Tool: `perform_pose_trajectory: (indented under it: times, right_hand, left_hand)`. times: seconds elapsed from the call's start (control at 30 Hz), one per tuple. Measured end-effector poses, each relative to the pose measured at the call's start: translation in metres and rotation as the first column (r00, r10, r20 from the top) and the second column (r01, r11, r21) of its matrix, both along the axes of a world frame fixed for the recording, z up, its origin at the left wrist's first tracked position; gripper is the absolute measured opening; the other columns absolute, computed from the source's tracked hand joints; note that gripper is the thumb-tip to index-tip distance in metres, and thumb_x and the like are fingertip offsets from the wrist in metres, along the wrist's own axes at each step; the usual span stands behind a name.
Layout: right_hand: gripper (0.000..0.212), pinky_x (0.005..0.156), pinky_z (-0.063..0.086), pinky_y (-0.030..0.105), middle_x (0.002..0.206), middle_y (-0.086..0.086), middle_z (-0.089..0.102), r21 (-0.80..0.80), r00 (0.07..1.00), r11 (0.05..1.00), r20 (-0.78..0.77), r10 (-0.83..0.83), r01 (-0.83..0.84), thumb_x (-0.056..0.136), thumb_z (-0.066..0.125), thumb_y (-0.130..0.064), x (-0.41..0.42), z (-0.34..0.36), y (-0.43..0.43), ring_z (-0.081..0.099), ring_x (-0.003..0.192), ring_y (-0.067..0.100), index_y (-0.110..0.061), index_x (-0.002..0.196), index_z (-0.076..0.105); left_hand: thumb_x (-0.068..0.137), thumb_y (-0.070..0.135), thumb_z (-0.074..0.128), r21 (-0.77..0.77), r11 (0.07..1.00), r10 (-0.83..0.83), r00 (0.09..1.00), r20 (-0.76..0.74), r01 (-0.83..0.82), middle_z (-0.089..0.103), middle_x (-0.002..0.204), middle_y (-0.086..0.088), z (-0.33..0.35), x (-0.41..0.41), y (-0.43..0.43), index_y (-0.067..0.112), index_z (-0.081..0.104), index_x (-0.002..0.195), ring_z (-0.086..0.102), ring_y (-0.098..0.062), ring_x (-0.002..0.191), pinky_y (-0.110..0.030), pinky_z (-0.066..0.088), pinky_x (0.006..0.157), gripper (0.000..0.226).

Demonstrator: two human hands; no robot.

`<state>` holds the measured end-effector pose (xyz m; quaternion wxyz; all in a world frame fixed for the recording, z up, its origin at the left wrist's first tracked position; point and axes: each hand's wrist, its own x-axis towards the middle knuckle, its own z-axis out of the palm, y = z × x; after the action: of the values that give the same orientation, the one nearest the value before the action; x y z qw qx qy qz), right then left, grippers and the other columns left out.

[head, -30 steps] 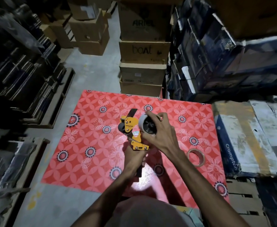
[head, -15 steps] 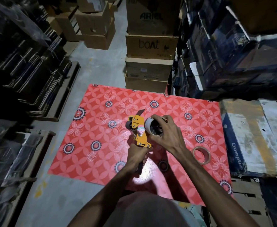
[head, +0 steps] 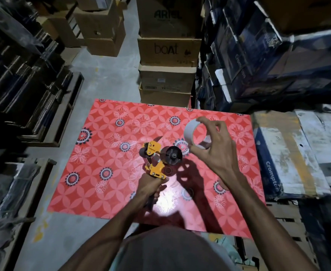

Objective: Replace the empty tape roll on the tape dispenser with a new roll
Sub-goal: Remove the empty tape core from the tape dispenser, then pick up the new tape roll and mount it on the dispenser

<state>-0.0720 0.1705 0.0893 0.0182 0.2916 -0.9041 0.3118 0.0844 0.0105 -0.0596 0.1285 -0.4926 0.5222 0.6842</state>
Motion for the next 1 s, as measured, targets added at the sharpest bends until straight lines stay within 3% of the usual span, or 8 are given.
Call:
perform_pose_trajectory:
  times: [0.17,0.23,0.3,0.43,0.63,0.77,0.87,1.0]
  right_hand:
    - [0.078,0.070,0.046,0.028,0.131,0.004,0.053,0.253,0.985,0.963,0.115,-0.130,0.098,0.083,0.070,-0.067,-0.009,-0.045,0.010,0.067,0.073,0.014,-0.041,0.150,0.041]
    - [0.079,0.077,0.050,0.031,0.134,0.008,0.053,0.341,0.966,0.938,0.219,-0.140,0.058,0.083,0.072,-0.063,-0.007,-0.073,0.014,0.066,0.084,0.019,-0.038,0.151,0.040]
    - [0.078,0.080,0.050,0.031,0.133,0.010,0.054,0.410,0.934,0.912,0.331,-0.136,-0.013,0.083,0.077,-0.055,-0.004,-0.097,0.018,0.064,0.091,0.023,-0.035,0.150,0.042]
    - [0.082,0.086,0.052,0.035,0.138,0.013,0.050,0.484,0.882,0.868,0.450,-0.140,-0.109,0.080,0.080,-0.038,0.001,-0.124,0.018,0.065,0.110,0.034,-0.033,0.152,0.041]
    - [0.086,0.088,0.055,0.040,0.139,0.012,0.047,0.520,0.885,0.850,0.432,-0.173,-0.088,0.077,0.079,-0.030,0.006,-0.143,0.013,0.066,0.110,0.037,-0.031,0.152,0.038]
    - [0.070,0.080,0.056,0.041,0.126,0.007,0.051,0.551,0.907,0.833,0.376,-0.191,-0.053,0.073,0.077,-0.027,0.008,-0.153,0.010,0.068,0.098,0.036,-0.033,0.135,0.045]
    - [0.066,0.081,0.055,0.042,0.118,0.006,0.053,0.561,0.908,0.828,0.357,-0.219,-0.021,0.068,0.076,-0.026,0.006,-0.163,0.011,0.068,0.093,0.038,-0.033,0.126,0.045]
    - [0.078,0.084,0.055,0.047,0.120,0.007,0.053,0.572,0.912,0.820,0.343,-0.224,-0.014,0.064,0.077,-0.031,0.002,-0.180,0.015,0.068,0.092,0.039,-0.033,0.133,0.040]
  left_hand:
    - [0.082,0.016,0.087,0.044,0.997,-0.052,0.996,-0.073,0.055,0.044,0.048,-0.011,-0.003,0.006,0.003,0.015,0.054,0.052,0.044,-0.020,0.041,-0.034,0.041,0.054,0.045]
    - [0.081,0.020,0.090,0.067,0.996,-0.056,0.997,-0.049,0.059,0.048,0.050,-0.014,-0.007,0.005,0.008,0.010,0.055,0.053,0.053,-0.024,0.045,-0.029,0.039,0.050,0.046]
    - [0.076,0.026,0.094,0.024,0.999,-0.048,0.999,0.008,0.047,0.058,0.054,-0.018,-0.009,0.003,0.014,0.006,0.063,0.058,0.056,-0.025,0.045,-0.035,0.047,0.054,0.041]
    - [0.080,0.030,0.092,-0.154,0.988,0.011,0.997,0.080,0.001,0.070,0.061,-0.012,-0.013,0.001,0.024,-0.004,0.075,0.086,0.060,-0.024,0.037,-0.040,0.059,0.054,0.038]
    - [0.073,0.033,0.088,-0.232,0.962,-0.131,0.989,0.075,0.145,0.082,0.085,-0.011,-0.021,-0.006,0.019,0.011,0.075,0.092,0.074,-0.033,0.049,-0.039,0.062,0.049,0.032]
    - [0.064,0.020,0.078,-0.300,0.926,-0.186,0.969,0.165,0.229,0.079,0.079,-0.016,-0.039,-0.014,0.015,0.005,0.077,0.083,0.075,-0.031,0.050,-0.041,0.063,0.047,0.024]
    - [0.063,0.032,0.079,-0.400,0.877,-0.189,0.957,0.221,0.266,0.080,0.078,-0.018,-0.049,-0.018,0.020,0.004,0.079,0.084,0.079,-0.032,0.067,-0.044,0.067,0.063,0.036]
    - [0.076,0.039,0.082,-0.493,0.817,-0.201,0.949,0.244,0.300,0.075,0.100,-0.029,-0.067,-0.017,0.035,-0.008,0.072,0.105,0.072,-0.043,0.098,-0.046,0.058,0.081,0.056]
